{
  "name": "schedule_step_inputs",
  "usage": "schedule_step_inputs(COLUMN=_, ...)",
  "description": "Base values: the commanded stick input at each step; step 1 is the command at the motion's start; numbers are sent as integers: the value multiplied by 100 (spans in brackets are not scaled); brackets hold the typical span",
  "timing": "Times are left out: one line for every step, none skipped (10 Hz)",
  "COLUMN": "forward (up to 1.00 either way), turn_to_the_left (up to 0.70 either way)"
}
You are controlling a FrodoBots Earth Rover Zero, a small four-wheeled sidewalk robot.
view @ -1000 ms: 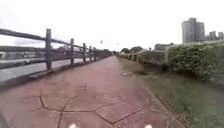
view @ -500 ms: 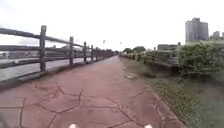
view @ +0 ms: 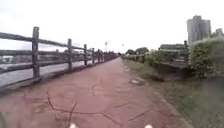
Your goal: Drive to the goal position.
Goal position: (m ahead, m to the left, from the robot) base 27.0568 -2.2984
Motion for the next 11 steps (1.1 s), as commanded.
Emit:
schedule_step_inputs(forward=91, turn_to_the_left=0)
schedule_step_inputs(forward=91, turn_to_the_left=0)
schedule_step_inputs(forward=91, turn_to_the_left=0)
schedule_step_inputs(forward=91, turn_to_the_left=0)
schedule_step_inputs(forward=91, turn_to_the_left=-14)
schedule_step_inputs(forward=91, turn_to_the_left=-36)
schedule_step_inputs(forward=91, turn_to_the_left=-36)
schedule_step_inputs(forward=91, turn_to_the_left=-20)
schedule_step_inputs(forward=91, turn_to_the_left=0)
schedule_step_inputs(forward=91, turn_to_the_left=0)
schedule_step_inputs(forward=91, turn_to_the_left=0)
